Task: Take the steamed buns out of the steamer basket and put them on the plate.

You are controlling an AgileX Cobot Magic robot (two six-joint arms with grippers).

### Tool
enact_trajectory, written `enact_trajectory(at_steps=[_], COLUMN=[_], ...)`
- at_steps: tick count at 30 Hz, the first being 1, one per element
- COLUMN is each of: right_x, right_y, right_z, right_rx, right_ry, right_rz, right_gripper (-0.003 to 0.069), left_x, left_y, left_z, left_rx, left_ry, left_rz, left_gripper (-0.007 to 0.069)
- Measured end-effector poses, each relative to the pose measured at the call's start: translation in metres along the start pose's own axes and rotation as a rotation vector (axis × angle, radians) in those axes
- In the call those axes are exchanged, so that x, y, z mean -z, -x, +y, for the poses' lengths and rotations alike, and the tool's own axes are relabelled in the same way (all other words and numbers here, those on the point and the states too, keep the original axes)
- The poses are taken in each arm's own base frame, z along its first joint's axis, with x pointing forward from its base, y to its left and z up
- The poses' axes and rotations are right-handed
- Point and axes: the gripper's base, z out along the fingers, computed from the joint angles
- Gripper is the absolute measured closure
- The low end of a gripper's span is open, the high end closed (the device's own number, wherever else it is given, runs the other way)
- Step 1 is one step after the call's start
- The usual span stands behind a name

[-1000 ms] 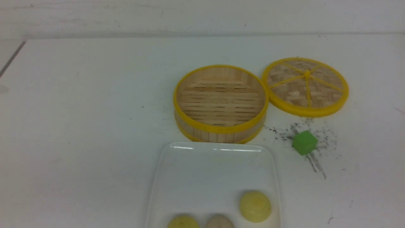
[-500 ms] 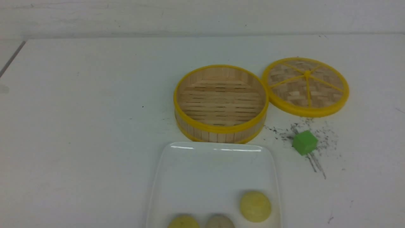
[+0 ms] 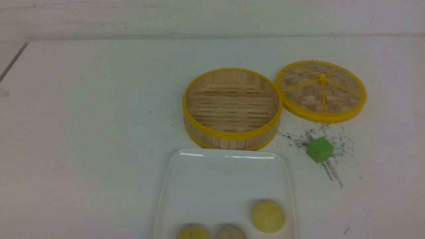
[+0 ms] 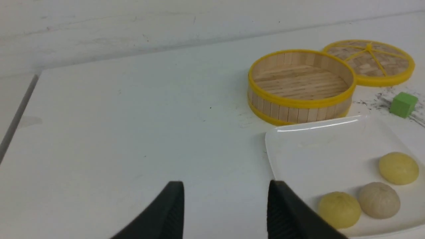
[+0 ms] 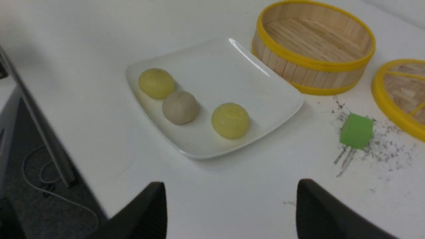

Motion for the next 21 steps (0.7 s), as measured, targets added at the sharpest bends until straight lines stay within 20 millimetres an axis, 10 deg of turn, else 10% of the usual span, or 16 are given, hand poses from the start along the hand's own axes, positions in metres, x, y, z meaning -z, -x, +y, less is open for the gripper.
enact_trajectory(at_steps=[9, 21], right_x=[-0.019, -0.018], right_y=[0.003, 0.000], right_z=[-0.011, -0.016], right_rx=[0.034, 0.093], right_ry=[-0.089, -0.155], right_rz=[-0.148, -0.116], right_gripper=[0.0187, 0.0293], left_x=[-0.059, -0.079], left_y=[-0.026, -0.044], left_z=[0.003, 0.001], left_rx=[-0.004, 0.064], left_ry=[0.004, -0.017], left_rz=[-0.059, -0.020], left_gripper=[0.0268, 0.0342])
